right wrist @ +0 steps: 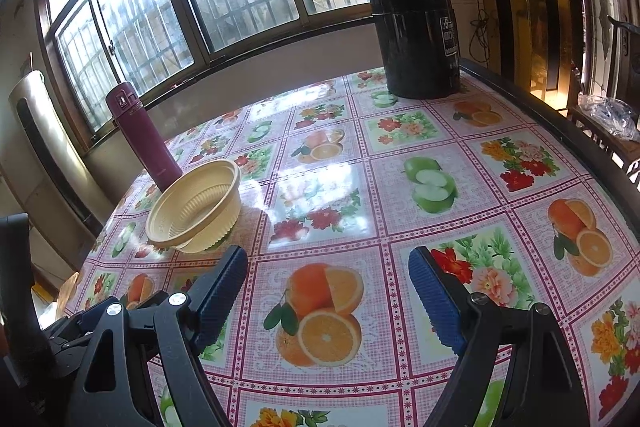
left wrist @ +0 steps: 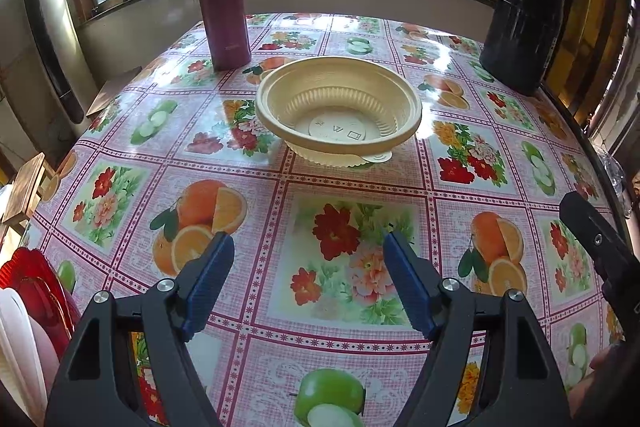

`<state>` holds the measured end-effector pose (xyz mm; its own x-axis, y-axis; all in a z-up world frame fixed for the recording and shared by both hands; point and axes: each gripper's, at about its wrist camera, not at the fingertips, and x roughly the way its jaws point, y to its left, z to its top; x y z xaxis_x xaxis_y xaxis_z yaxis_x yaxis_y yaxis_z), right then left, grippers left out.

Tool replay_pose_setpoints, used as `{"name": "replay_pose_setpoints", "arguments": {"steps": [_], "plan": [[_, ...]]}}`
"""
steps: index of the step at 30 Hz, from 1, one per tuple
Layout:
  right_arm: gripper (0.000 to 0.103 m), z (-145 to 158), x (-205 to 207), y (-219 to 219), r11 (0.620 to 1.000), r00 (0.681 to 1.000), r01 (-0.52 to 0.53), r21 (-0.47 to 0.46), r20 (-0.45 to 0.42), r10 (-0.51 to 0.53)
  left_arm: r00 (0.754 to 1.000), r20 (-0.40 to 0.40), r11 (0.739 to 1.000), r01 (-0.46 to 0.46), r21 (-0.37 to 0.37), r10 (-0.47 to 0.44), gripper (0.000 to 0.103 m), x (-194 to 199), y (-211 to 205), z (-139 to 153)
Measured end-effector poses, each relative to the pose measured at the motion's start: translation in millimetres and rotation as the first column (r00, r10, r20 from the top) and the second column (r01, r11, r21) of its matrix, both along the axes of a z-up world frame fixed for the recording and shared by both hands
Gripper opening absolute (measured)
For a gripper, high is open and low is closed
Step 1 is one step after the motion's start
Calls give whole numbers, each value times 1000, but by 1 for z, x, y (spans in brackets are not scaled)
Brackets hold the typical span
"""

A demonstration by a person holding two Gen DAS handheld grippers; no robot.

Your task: Organize plates and bowls

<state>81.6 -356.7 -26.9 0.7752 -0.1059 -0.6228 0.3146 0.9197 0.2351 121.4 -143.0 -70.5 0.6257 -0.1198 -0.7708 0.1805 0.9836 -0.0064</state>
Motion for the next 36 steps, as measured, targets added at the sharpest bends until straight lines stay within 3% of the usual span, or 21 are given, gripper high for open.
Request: {"name": "replay_pose_setpoints", "arguments": {"steps": [36], "plan": [[85, -19, 10, 4, 1000, 998, -17, 20, -68, 18, 1000, -7, 999, 29, -18, -29, 77, 3, -1, -12]]}}
